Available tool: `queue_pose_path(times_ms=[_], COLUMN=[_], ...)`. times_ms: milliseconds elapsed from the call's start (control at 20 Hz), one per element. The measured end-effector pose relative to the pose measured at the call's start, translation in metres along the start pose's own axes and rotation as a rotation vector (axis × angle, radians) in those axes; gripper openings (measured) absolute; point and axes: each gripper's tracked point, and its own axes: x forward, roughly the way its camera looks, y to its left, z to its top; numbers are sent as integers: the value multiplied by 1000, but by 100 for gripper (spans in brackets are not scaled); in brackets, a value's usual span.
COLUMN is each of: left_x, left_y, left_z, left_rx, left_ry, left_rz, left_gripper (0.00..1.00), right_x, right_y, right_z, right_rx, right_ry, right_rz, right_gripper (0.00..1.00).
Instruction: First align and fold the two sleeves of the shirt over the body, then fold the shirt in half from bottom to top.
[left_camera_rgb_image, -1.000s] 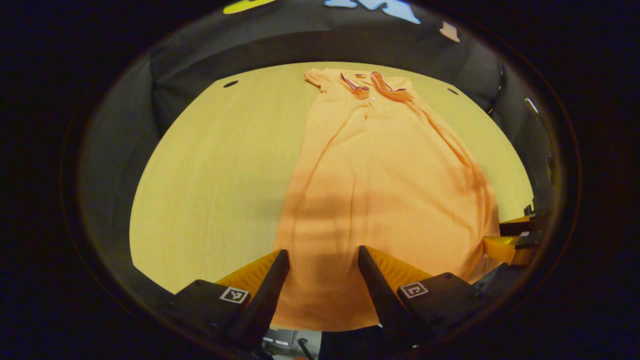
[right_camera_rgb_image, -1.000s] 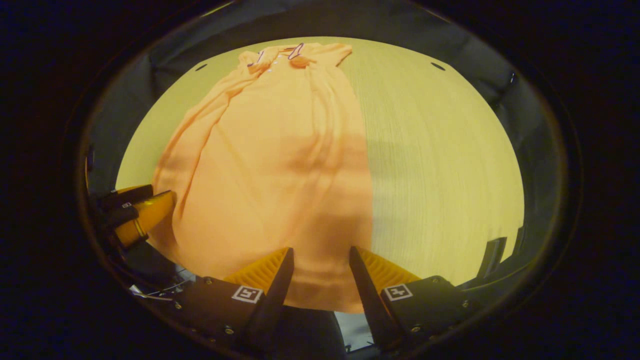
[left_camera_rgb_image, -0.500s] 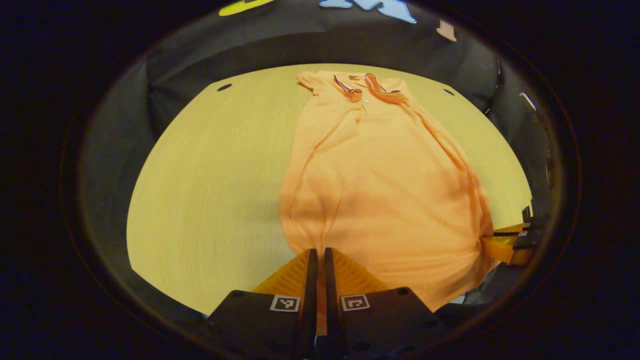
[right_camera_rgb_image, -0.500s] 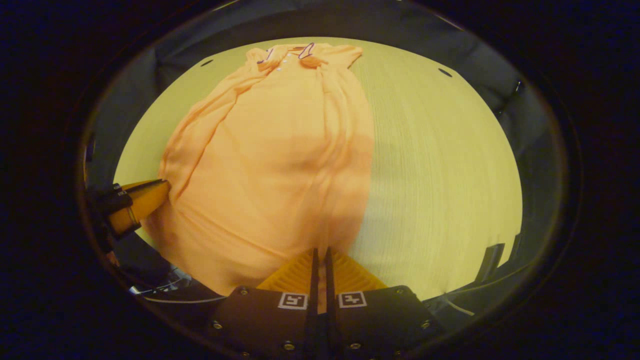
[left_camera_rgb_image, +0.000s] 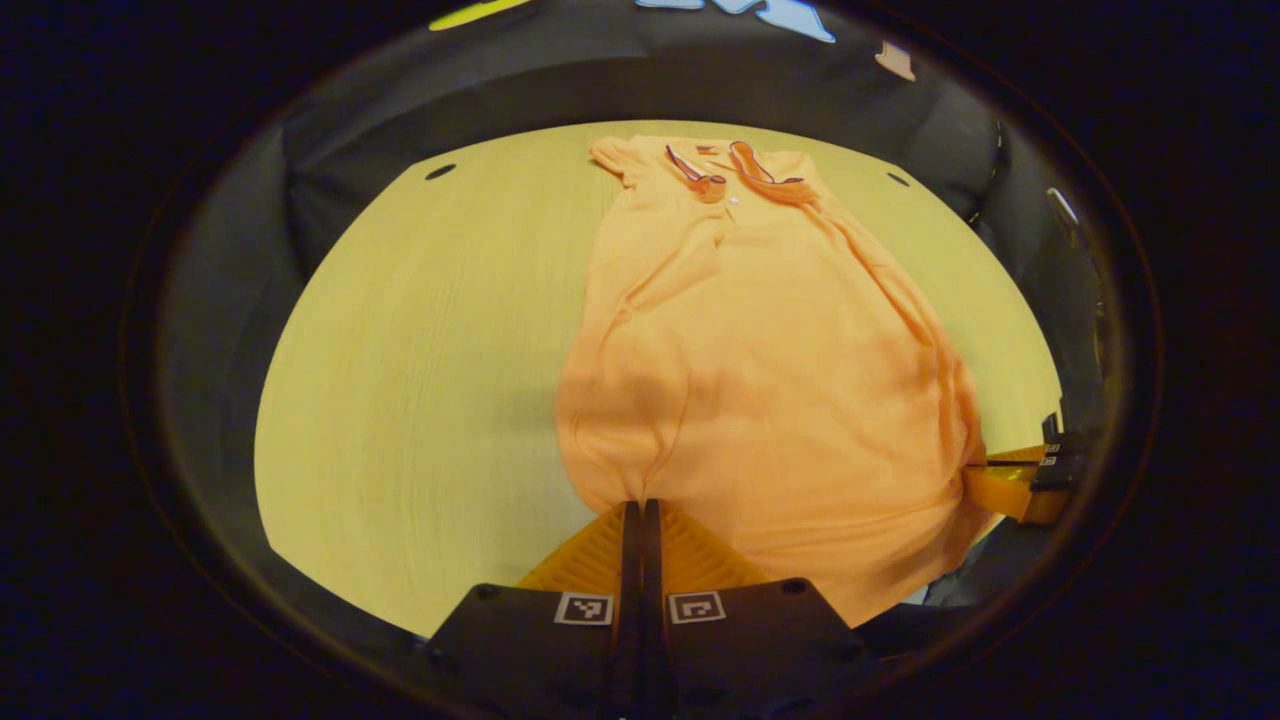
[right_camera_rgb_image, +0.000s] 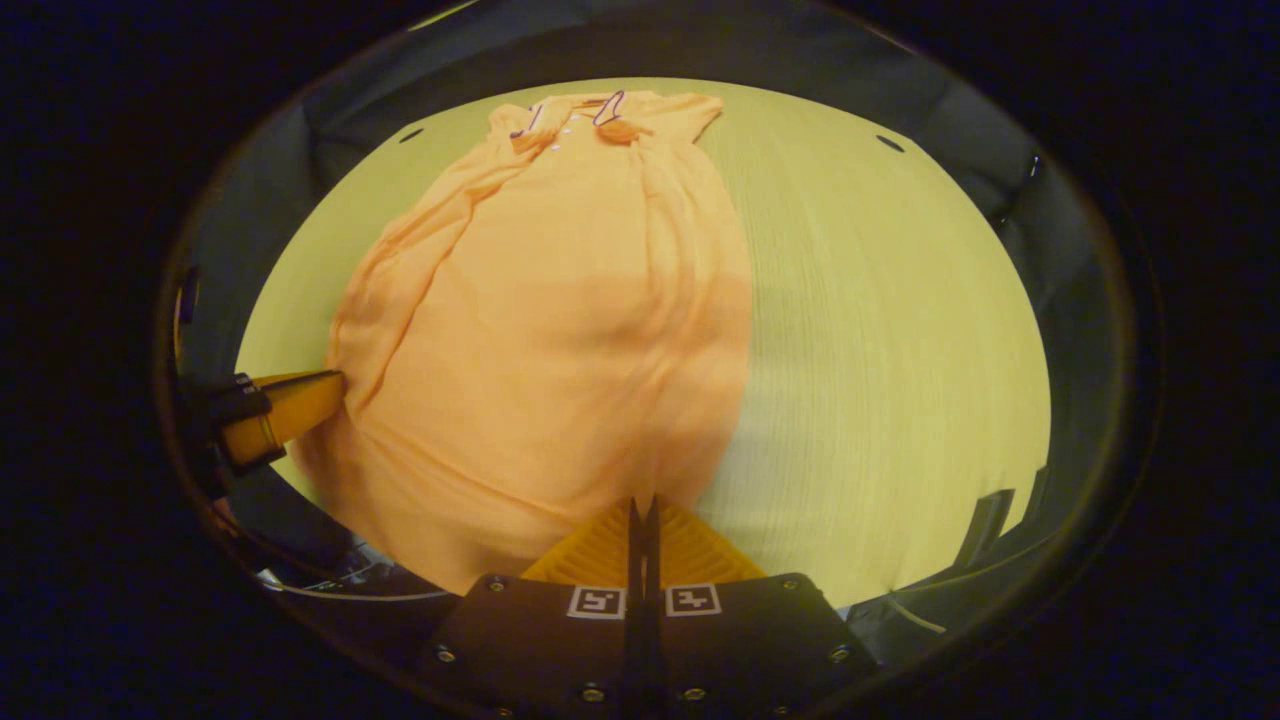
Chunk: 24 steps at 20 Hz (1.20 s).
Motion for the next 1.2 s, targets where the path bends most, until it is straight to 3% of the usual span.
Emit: queue_pose_path(times_ms=[300, 750, 1200], left_x=[5, 35, 85], left_y=[10, 14, 10], left_z=[77, 242, 374], left_rx=[-31, 28, -12], left_ry=[-88, -274, -396], left_rz=[5, 10, 4], left_gripper=[6, 6, 7], right_x=[-10, -13, 7], right_y=[-4, -22, -39], right_z=[69, 235, 379], right_rx=[19, 21, 59], right_ry=[-96, -304, -462], right_rz=[26, 15, 1], right_gripper=[0, 0, 0])
